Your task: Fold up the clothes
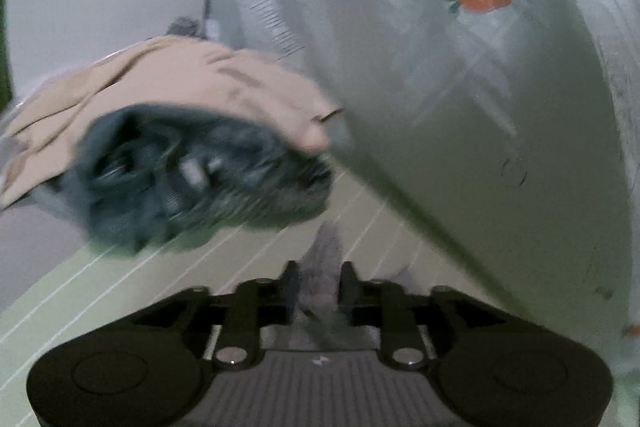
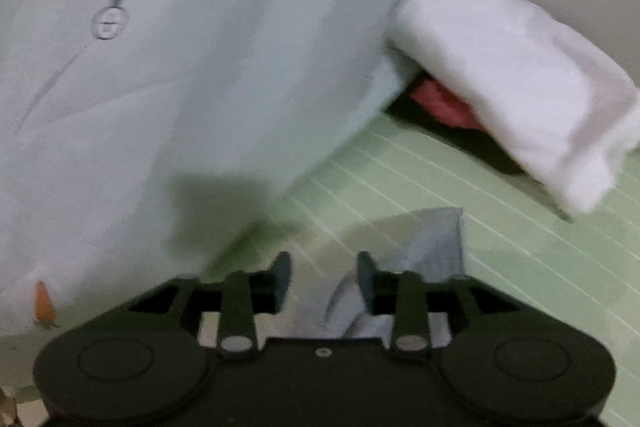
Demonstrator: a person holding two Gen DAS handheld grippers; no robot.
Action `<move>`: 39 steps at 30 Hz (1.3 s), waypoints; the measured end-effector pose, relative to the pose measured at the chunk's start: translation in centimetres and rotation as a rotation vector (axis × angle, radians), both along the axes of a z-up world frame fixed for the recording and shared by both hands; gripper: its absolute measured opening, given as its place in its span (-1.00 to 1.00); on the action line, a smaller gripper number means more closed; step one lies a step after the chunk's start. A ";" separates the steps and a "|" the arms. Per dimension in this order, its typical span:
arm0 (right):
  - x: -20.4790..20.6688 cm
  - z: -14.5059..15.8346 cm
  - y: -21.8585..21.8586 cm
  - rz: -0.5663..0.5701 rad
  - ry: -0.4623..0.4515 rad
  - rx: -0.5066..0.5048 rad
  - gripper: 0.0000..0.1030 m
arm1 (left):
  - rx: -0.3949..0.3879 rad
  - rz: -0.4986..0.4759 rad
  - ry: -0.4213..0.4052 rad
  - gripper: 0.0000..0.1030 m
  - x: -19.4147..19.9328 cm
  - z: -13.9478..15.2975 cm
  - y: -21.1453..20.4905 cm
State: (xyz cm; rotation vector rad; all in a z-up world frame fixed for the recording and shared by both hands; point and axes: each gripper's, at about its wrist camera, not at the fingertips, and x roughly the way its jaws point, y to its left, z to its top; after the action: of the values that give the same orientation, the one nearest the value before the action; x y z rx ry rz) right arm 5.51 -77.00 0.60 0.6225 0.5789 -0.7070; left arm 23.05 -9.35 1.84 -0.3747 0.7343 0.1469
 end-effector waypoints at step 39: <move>-5.0 -4.4 0.9 -0.071 0.164 -0.037 -0.88 | 0.035 0.036 0.099 -0.90 -1.6 -1.5 0.1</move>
State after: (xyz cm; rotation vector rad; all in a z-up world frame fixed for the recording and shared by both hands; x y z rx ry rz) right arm 0.51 -76.10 -3.79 0.5565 0.6960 -0.8385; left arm 21.40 -9.29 0.39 -0.3493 0.8217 0.2132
